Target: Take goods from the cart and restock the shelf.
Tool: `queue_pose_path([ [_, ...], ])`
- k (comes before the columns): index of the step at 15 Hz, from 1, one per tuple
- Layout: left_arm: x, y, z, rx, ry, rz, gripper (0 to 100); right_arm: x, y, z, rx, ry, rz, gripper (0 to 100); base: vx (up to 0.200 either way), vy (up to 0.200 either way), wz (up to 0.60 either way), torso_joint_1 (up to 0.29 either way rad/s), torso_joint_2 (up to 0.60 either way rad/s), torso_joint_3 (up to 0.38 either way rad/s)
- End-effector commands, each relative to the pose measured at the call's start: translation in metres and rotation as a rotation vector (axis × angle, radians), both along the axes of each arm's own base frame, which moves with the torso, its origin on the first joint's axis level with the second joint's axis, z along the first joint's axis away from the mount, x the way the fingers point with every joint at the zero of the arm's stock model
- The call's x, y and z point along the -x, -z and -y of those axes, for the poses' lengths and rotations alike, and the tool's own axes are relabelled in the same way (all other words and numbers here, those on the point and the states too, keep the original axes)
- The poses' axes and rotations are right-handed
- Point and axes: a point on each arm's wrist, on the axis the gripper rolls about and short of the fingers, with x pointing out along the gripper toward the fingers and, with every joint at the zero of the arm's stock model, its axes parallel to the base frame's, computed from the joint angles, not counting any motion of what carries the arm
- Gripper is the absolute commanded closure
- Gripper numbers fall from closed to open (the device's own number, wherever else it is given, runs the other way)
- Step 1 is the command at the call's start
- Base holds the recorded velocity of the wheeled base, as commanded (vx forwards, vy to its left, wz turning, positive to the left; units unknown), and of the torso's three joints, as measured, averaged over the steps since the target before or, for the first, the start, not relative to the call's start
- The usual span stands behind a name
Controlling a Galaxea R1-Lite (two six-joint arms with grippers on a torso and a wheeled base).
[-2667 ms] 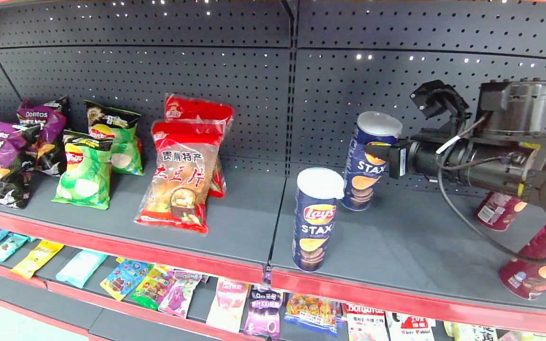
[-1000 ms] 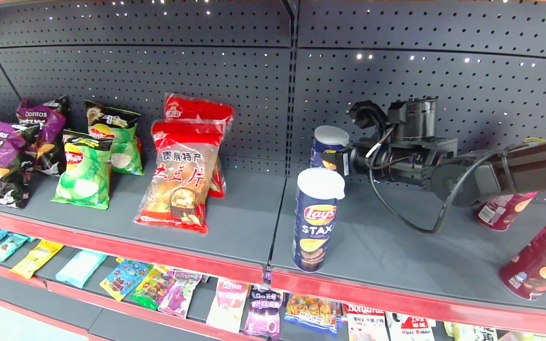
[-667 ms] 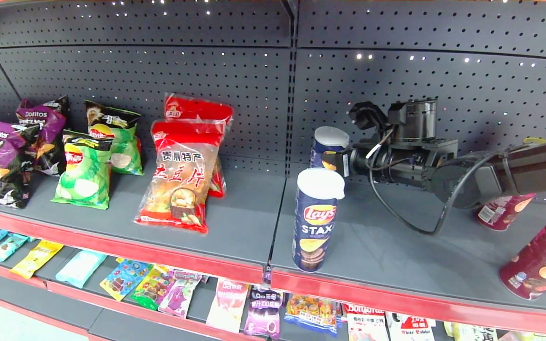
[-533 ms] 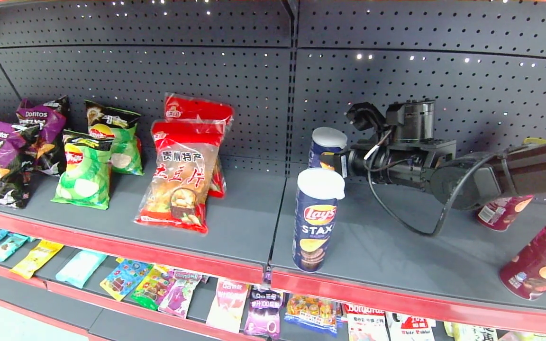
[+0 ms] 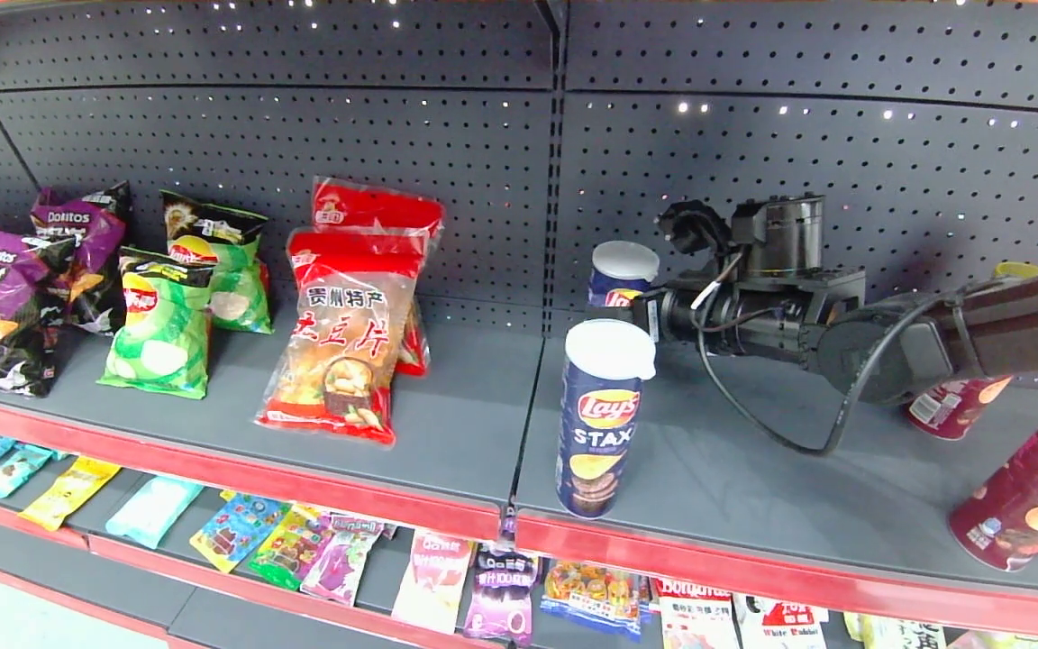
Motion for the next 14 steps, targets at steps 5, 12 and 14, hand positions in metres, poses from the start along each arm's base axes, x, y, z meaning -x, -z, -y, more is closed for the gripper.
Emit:
queue_pose_path([
  [5,0.000,0.000,0.000,0.000,-0.001,0.000,0,0.018,-0.010,0.009,-0.003,0.002,0.007,0,0.000,0.000,0.00,0.000,0.00,0.000],
  [12,0.000,0.000,0.000,0.000,0.001,0.000,0,0.068,-0.014,0.037,0.012,0.016,-0.020,0,0.000,0.000,0.00,0.000,0.00,0.000],
  [14,0.000,0.000,0.000,0.000,-0.001,0.000,0,0.078,-0.014,0.044,0.014,0.026,-0.024,0,0.000,0.000,0.00,0.000,0.00,0.000],
])
